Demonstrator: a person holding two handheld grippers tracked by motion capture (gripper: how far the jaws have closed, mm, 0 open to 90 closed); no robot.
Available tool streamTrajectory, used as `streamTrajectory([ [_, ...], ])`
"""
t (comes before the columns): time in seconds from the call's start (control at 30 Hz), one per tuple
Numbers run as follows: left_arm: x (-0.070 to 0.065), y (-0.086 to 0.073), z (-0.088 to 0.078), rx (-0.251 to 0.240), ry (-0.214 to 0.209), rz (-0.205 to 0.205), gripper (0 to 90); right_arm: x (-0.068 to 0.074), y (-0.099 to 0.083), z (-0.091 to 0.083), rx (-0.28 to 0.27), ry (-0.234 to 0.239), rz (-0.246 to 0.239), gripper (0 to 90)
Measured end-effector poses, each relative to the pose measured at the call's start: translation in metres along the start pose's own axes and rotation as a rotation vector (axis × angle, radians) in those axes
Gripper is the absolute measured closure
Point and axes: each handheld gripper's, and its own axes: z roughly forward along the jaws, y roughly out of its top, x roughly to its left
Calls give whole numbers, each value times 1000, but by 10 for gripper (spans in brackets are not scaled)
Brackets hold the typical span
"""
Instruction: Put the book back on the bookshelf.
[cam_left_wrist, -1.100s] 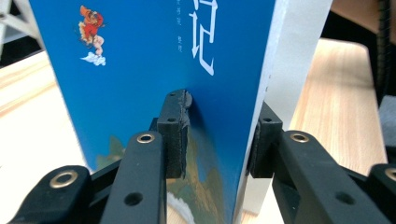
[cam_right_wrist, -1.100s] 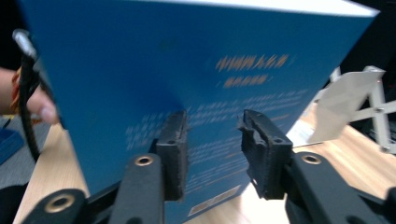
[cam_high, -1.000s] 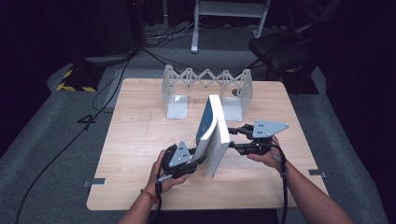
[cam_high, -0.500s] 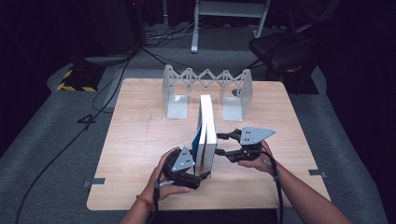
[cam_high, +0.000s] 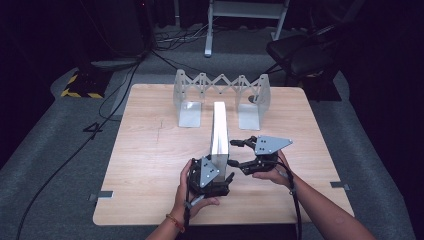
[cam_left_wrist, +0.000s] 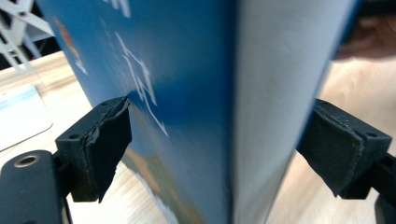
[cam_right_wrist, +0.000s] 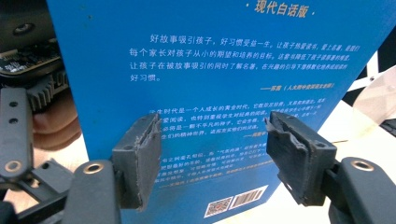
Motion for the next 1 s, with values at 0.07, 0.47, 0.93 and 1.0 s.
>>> streamTrajectory([
  [0.07, -2, 0, 3, -18, 28, -8, 166, 0, 0, 0, -1, -5, 4, 352],
  [0.47, 4, 0, -3, -9, 60, -29, 398, -2, 1, 2, -18, -51, 35, 364],
  [0.93, 29, -2, 1, -35, -160, -60, 594, -23, -7, -13, 0, -146, 71, 333],
  [1.0, 28, 1, 8, -37, -233, -64, 593, -30, -12, -25, 7, -158, 89, 304],
])
